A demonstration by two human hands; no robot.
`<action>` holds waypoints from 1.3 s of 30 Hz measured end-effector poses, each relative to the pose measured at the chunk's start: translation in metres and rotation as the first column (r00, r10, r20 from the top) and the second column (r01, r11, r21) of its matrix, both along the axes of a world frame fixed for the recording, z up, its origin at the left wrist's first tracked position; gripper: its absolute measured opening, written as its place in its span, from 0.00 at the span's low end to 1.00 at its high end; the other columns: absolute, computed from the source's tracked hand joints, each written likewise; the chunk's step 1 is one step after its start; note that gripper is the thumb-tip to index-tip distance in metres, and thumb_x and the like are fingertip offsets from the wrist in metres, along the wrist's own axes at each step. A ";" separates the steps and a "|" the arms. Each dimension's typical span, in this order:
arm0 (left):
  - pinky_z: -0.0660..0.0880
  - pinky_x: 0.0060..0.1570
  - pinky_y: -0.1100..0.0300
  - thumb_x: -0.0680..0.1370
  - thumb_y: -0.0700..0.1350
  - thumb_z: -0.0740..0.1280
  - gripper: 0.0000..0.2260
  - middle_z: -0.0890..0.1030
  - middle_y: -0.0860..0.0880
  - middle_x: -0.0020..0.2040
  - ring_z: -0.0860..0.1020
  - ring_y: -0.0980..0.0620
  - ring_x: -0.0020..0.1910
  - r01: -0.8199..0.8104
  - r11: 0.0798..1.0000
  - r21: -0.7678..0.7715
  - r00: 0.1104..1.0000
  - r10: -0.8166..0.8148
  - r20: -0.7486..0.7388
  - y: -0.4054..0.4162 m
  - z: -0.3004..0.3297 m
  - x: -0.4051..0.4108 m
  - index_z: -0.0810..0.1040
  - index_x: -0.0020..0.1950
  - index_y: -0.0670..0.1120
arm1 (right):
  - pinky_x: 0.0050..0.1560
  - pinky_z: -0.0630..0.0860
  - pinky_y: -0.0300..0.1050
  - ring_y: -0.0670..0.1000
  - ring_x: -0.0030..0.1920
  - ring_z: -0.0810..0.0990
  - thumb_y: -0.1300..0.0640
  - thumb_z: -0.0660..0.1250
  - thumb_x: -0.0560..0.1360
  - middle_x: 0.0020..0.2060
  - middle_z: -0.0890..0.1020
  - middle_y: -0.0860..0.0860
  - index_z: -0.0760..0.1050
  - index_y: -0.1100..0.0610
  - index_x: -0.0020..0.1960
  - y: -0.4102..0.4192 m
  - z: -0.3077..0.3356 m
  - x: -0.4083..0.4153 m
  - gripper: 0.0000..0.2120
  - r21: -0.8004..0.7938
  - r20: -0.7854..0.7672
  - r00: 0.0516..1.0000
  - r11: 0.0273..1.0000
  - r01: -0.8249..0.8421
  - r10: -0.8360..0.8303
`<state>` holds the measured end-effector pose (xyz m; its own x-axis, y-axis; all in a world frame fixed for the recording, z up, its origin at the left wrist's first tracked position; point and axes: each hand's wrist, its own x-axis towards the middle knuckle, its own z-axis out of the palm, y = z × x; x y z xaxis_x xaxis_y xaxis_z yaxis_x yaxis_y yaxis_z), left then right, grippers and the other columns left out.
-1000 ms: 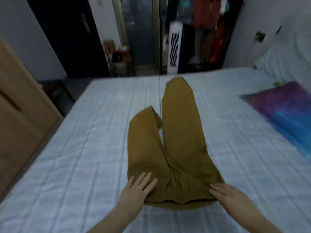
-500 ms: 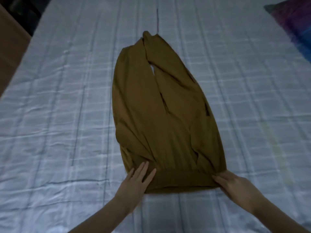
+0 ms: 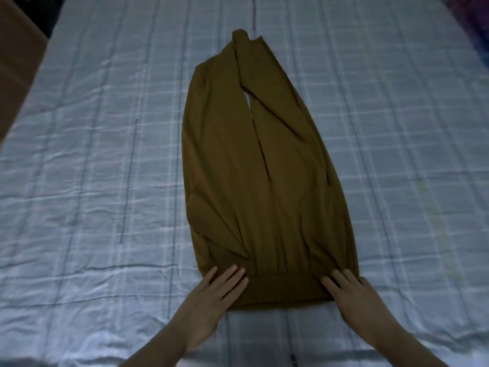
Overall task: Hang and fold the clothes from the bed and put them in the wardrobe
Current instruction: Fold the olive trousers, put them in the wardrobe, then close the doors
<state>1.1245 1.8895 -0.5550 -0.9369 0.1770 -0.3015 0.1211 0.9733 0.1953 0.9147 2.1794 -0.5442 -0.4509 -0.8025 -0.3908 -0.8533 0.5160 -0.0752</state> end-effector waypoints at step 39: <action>0.41 0.76 0.45 0.82 0.58 0.51 0.26 0.44 0.53 0.81 0.44 0.51 0.79 -0.416 0.902 0.115 0.866 0.432 -0.252 -0.240 -0.063 -0.450 0.49 0.79 0.59 | 0.54 0.74 0.60 0.61 0.59 0.73 0.47 0.55 0.81 0.60 0.73 0.59 0.69 0.60 0.63 -0.350 -0.029 -0.400 0.19 -0.296 -0.032 0.793 0.763 0.574 -0.609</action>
<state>0.6745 1.6496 -0.6175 -0.9685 -0.2467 -0.0333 -0.2464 0.9312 0.2686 0.5151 1.8295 -0.5729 -0.8982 -0.4226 -0.1210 -0.3954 0.8970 -0.1974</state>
